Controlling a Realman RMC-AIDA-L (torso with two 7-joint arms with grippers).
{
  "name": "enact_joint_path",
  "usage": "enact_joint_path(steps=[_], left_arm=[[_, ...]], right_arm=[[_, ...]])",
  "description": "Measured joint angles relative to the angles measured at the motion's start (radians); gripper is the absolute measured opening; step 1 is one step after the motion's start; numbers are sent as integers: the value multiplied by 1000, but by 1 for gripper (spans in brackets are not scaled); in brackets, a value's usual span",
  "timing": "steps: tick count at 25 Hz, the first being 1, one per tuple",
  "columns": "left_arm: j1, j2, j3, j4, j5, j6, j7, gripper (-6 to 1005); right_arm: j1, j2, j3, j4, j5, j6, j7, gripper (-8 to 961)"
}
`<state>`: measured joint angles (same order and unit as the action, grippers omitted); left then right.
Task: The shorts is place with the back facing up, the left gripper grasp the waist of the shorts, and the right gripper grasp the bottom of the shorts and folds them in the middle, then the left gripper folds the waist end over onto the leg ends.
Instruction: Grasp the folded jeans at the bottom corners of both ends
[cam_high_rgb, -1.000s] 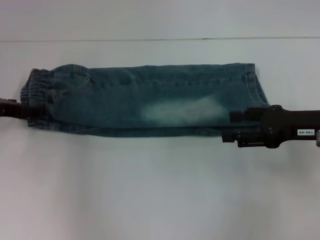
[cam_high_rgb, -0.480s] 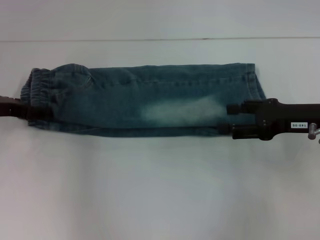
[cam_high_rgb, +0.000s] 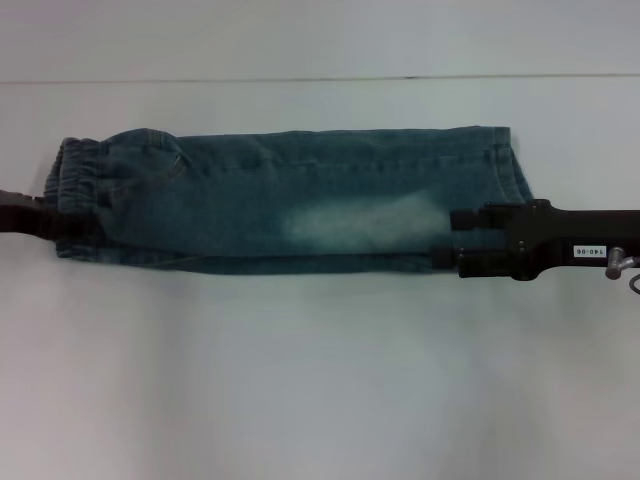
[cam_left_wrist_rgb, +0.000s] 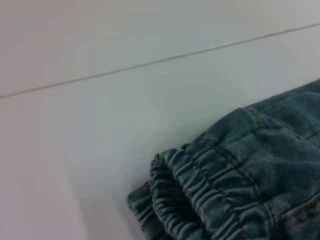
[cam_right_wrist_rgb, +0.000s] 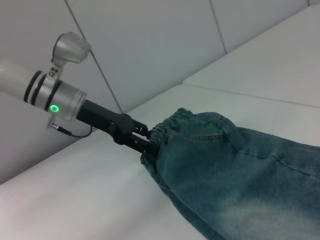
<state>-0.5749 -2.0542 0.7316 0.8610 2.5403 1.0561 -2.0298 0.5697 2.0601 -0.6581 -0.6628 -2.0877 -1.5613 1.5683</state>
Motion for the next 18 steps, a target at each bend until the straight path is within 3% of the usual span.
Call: enact_joint_path(steps=[4, 15, 18], left_arm=[[6, -5, 0, 18, 0, 16, 23, 761], [17, -24, 1, 50, 0, 29, 72, 322], [32, -41, 2, 90, 0, 29, 83, 303]], right_arm=[[1, 0, -3, 5, 0, 14, -1, 826], [8, 0, -26, 15, 0, 35, -2, 801], [9, 0, -26, 15, 0, 35, -2, 786]])
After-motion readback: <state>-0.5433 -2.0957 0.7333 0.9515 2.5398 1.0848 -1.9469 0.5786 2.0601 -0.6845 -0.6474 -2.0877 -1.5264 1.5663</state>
